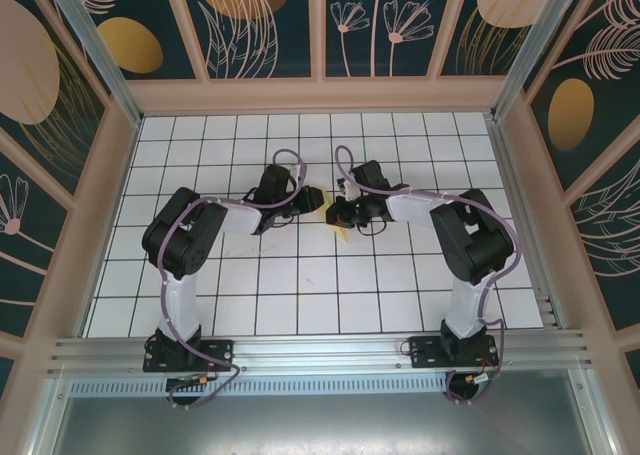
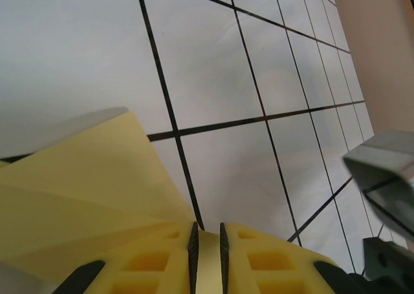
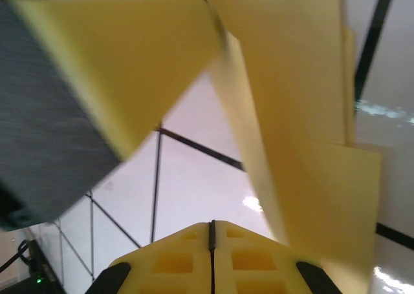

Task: Fold a paper plane with a square sheet of paper (pick it up from the middle)

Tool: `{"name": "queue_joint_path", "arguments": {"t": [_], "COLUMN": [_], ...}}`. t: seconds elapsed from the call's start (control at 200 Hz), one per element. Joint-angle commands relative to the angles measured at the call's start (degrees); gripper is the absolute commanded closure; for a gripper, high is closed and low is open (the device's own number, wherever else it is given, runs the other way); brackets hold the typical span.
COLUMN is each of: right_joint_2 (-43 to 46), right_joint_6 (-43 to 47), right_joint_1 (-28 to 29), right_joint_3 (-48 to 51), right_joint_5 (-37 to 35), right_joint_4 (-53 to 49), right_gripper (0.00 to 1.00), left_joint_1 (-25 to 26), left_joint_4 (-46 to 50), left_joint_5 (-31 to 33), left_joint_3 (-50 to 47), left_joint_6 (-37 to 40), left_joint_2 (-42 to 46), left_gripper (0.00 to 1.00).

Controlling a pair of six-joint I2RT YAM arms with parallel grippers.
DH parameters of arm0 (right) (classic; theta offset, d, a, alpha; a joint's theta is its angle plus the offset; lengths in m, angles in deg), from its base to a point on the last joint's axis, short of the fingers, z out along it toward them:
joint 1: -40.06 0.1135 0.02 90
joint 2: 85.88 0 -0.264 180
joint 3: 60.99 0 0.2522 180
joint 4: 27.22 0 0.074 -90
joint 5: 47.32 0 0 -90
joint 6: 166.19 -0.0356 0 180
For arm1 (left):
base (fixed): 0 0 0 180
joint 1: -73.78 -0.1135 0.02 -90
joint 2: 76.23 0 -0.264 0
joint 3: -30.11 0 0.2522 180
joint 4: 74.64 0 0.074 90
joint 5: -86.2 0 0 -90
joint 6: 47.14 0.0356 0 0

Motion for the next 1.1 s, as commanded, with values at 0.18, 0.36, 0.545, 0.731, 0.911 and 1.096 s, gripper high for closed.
{"name": "queue_joint_path", "arguments": {"t": [0.18, 0.36, 0.545, 0.731, 0.911, 1.096], "right_joint_2": [-3.93, -5.0, -5.8, -5.71, -5.62, -5.13], "right_joint_6": [-0.31, -1.37, -3.23, -4.0, -2.97, -1.5], "right_joint_1": [-2.01, -2.99, -4.06, -4.75, -4.73, -4.73], "right_joint_3": [-0.7, 0.6, 1.86, 1.88, 1.45, 1.2], "right_joint_5": [-1.7, -0.65, 1.78, 2.09, 2.66, 1.97], "right_joint_4": [0.39, 1.73, 3.41, 2.55, 0.97, -0.89], "right_gripper": [0.93, 0.93, 0.93, 0.93, 0.93, 0.93], "left_joint_1": [-0.13, -0.13, 0.04, 0.16, 0.21, 0.21], "left_joint_4": [1.11, 1.21, 0.57, 3.47, 9.01, 15.78], "left_joint_5": [-0.93, -1.54, -2.92, -0.35, 2.99, 8.37], "left_joint_3": [3.85, 3.42, 2.1, 2.83, 5.48, 8.36], "left_joint_6": [1.32, 2.16, 2.72, 3.04, 3.11, 3.26], "left_joint_2": [-2.6, -1.67, -1.41, -3.37, -5.77, -7.23], "left_gripper": [0.78, 0.76, 0.75, 0.77, 0.78, 0.79]}}
